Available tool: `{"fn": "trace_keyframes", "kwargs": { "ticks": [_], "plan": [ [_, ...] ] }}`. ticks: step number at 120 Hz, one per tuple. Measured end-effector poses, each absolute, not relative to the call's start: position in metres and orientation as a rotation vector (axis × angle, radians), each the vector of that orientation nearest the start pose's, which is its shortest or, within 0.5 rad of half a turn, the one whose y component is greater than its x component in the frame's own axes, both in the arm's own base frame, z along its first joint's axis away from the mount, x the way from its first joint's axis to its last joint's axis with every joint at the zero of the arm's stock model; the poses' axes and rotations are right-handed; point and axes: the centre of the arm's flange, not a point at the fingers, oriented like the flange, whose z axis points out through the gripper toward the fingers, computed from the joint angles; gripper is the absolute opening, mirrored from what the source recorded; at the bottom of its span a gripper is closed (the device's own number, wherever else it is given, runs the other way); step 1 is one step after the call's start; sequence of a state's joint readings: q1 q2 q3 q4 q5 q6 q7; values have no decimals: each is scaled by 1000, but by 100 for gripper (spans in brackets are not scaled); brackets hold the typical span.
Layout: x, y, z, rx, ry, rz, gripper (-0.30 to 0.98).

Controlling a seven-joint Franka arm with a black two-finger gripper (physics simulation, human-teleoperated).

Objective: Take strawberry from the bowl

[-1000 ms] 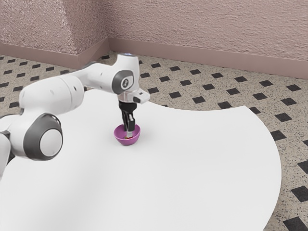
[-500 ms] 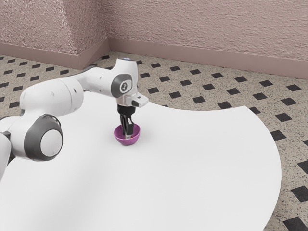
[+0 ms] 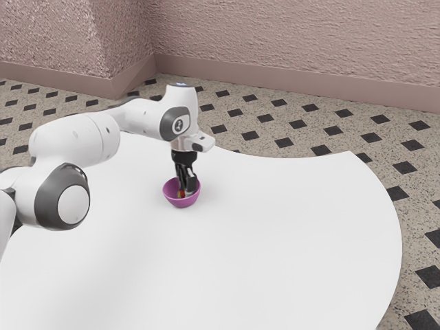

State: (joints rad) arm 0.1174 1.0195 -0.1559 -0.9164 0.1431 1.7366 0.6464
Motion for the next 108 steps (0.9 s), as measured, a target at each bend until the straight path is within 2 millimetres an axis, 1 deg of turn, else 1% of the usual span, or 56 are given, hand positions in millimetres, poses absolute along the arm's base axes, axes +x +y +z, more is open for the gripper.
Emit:
{"fn": "trace_keyframes", "kwargs": {
  "ticks": [10, 27, 28, 31, 32, 39, 63, 79, 88, 101, 103, 108],
  "plan": [
    [767, 28, 250, -3019, 1020, 281, 34],
    [767, 27, 250, -3030, 1009, 276, 29],
    [767, 27, 250, -3031, 1009, 277, 26],
    [767, 27, 250, -3031, 1010, 277, 28],
    [767, 27, 251, -3032, 1009, 276, 35],
    [766, 26, 250, -3034, 1012, 281, 31],
    [764, 27, 250, -3031, 1040, 304, 40],
    [763, 28, 250, -3028, 1052, 315, 41],
    [763, 28, 251, -3027, 1058, 317, 39],
    [762, 28, 253, -3024, 1067, 320, 26],
    [762, 28, 253, -3023, 1069, 321, 25],
    [761, 28, 251, -3023, 1073, 329, 31]
  ]
}}
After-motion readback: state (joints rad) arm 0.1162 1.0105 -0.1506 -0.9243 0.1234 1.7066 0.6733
